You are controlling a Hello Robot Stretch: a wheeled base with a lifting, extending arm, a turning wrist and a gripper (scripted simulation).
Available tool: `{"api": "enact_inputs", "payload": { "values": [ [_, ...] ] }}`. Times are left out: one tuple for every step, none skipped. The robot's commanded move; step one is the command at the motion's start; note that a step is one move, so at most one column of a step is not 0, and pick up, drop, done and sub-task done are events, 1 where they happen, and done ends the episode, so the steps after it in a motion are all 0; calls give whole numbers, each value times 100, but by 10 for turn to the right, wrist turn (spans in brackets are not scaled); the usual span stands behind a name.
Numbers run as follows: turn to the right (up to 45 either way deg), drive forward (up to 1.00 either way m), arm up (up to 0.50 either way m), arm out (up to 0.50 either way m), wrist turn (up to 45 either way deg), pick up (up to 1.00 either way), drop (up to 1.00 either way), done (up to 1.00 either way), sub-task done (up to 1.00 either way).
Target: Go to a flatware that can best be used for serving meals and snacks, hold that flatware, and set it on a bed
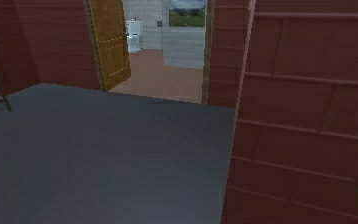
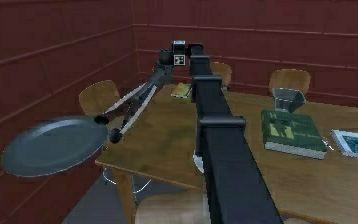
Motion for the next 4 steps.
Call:
{"api": "enact_inputs", "payload": {
  "values": [
    [0, 0, 0, -46, 0, 0, 0, 0, 0],
    [-90, 0, 0, 0, 0, 0, 0, 0, 0],
    [0, 100, 0, 0, 0, 0, 0, 0, 0],
    [0, 100, 0, 0, 0, 0, 0, 0, 0]
  ]
}}
